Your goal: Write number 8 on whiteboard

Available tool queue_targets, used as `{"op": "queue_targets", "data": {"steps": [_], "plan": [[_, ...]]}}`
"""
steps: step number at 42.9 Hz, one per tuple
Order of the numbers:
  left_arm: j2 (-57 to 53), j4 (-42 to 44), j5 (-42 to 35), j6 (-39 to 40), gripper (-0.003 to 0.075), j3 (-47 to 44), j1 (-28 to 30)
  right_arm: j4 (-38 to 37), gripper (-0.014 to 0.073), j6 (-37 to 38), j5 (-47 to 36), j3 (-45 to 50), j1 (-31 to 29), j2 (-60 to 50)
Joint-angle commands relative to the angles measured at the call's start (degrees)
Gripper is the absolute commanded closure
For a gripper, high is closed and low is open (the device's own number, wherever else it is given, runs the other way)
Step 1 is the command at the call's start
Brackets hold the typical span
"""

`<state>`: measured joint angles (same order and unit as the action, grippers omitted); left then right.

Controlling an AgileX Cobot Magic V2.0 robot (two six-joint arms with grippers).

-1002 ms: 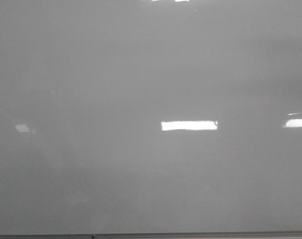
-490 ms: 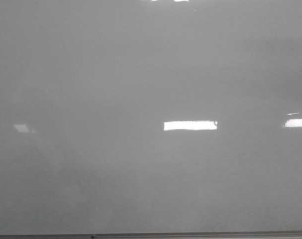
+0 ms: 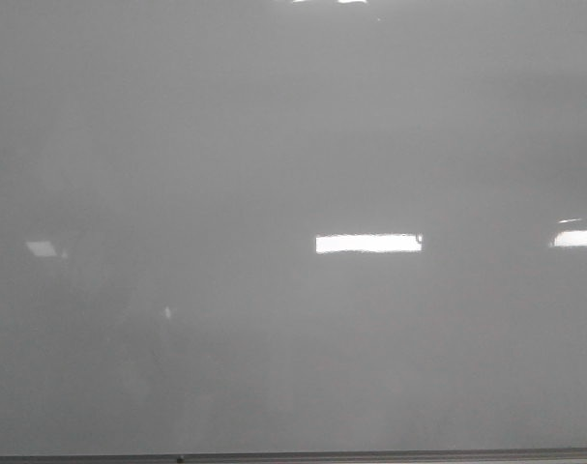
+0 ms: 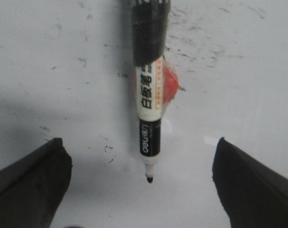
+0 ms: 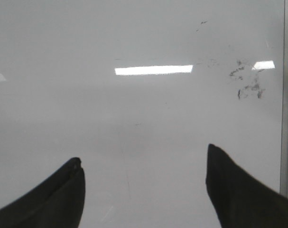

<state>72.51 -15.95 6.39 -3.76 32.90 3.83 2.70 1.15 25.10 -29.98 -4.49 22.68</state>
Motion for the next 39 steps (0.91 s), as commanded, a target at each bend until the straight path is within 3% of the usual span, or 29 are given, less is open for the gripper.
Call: {"op": "queue_targets", "data": {"steps": [1, 17, 21, 31, 39], "plan": [[2.08, -0.75, -6.39, 0.33, 0.0155, 2.74, 0.12, -0.58, 0.0039, -0.05, -4.77, -2.21, 0.07, 0.76], [10.03, -0.75, -7.42, 0.33, 0.0178, 6.49, -2.42, -0.58, 0.0039, -0.05, -4.77, -2.21, 0.07, 0.76], [10.03, -0.75, -7.42, 0.33, 0.0278, 6.49, -3.40, -0.58, 0.0039, -0.05, -4.77, -2.21, 0.07, 0.76], [9.16, -0.54, -5.88, 0.33, 0.0610, 6.49, -3.14, -0.58, 0.0039, -0.05, -4.77, -2.21, 0.07, 0.76], [4.69, 2.46, -0.60, 0.20, 0.0735, 6.49, -2.80, -0.58, 0.0039, -0.05, -4.77, -2.21, 0.07, 0.76]]}}
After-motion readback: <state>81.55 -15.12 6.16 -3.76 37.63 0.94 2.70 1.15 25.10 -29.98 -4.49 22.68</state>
